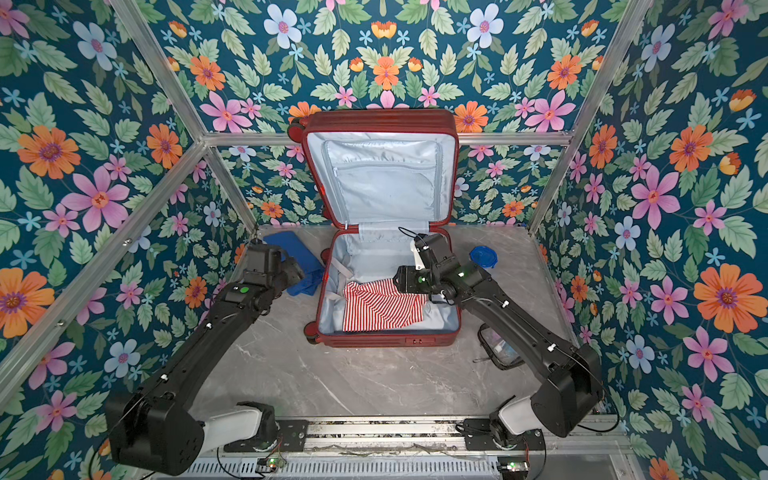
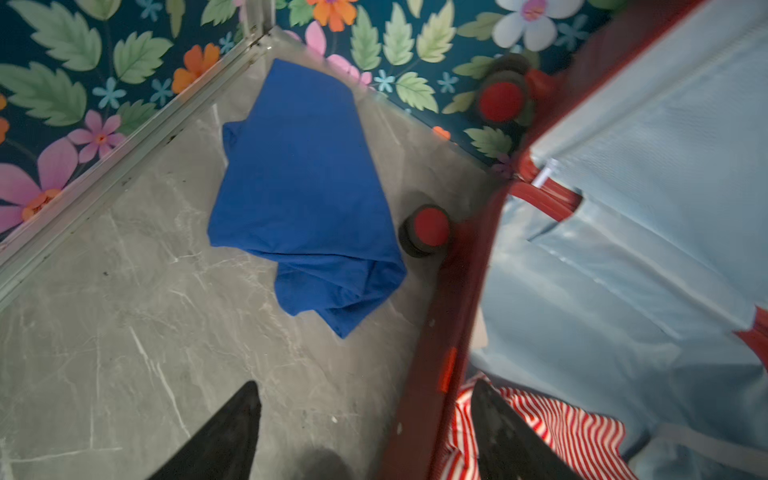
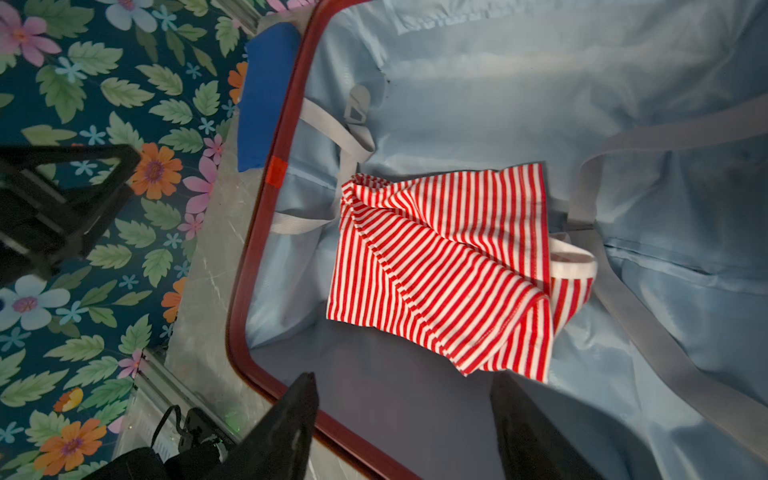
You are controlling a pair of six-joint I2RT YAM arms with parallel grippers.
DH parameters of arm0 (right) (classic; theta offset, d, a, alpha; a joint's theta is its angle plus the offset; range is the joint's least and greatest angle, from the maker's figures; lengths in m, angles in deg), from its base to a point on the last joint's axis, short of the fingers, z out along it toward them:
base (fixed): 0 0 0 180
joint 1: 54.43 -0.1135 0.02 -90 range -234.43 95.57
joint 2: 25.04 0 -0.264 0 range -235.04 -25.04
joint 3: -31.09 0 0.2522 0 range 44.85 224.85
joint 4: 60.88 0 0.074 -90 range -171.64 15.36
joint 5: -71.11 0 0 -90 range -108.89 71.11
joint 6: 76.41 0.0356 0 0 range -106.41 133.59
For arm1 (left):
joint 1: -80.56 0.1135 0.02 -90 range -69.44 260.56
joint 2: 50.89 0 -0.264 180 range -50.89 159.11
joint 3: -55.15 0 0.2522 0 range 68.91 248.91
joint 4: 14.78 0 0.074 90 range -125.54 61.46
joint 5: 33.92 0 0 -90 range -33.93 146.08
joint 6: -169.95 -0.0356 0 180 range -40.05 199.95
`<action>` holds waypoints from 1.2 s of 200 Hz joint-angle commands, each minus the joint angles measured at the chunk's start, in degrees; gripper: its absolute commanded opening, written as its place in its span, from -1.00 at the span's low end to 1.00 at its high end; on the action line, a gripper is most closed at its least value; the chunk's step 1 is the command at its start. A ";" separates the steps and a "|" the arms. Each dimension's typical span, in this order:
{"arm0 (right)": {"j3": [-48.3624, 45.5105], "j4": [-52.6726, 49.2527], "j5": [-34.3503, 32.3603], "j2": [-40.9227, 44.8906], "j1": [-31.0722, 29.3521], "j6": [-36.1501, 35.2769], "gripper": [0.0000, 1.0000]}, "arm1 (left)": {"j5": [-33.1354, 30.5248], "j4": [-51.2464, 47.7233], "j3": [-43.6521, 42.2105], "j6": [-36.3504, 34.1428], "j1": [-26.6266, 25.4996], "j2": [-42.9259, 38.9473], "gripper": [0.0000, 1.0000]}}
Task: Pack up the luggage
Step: 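Lay the shirt flat in the suitcase and open both grippers, withdrawing, then grasp the blue cloth with the left gripper while the right presses the shirt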
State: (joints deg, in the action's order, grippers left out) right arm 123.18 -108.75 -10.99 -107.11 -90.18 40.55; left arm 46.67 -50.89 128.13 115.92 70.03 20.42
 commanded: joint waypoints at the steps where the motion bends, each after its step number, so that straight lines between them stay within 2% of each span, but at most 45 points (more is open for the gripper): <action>1: 0.86 -0.65 -2.60 0.71 -2.37 -3.42 0.37 | 9.27 3.86 -1.15 2.53 5.40 1.02 0.60; 30: 1.66 -1.23 0.07 1.13 -5.53 -3.48 0.41 | 15.12 7.34 -1.69 4.88 11.58 5.26 0.63; 77: 2.09 -0.89 -1.74 1.12 -12.69 -3.90 0.56 | 15.35 7.37 2.31 3.67 14.68 15.66 0.66; 147: -1.65 -1.35 -3.23 0.53 -14.79 -0.87 0.56 | 22.74 15.42 3.17 10.18 15.36 27.86 0.56; 240: -3.10 -1.40 -4.47 0.80 -14.79 -1.21 0.58 | 26.56 24.49 2.88 17.83 15.23 37.57 0.50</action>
State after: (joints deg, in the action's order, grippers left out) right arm 120.16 -109.56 -14.60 -106.34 -104.93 39.21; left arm 72.35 -29.03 130.99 131.02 85.31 56.46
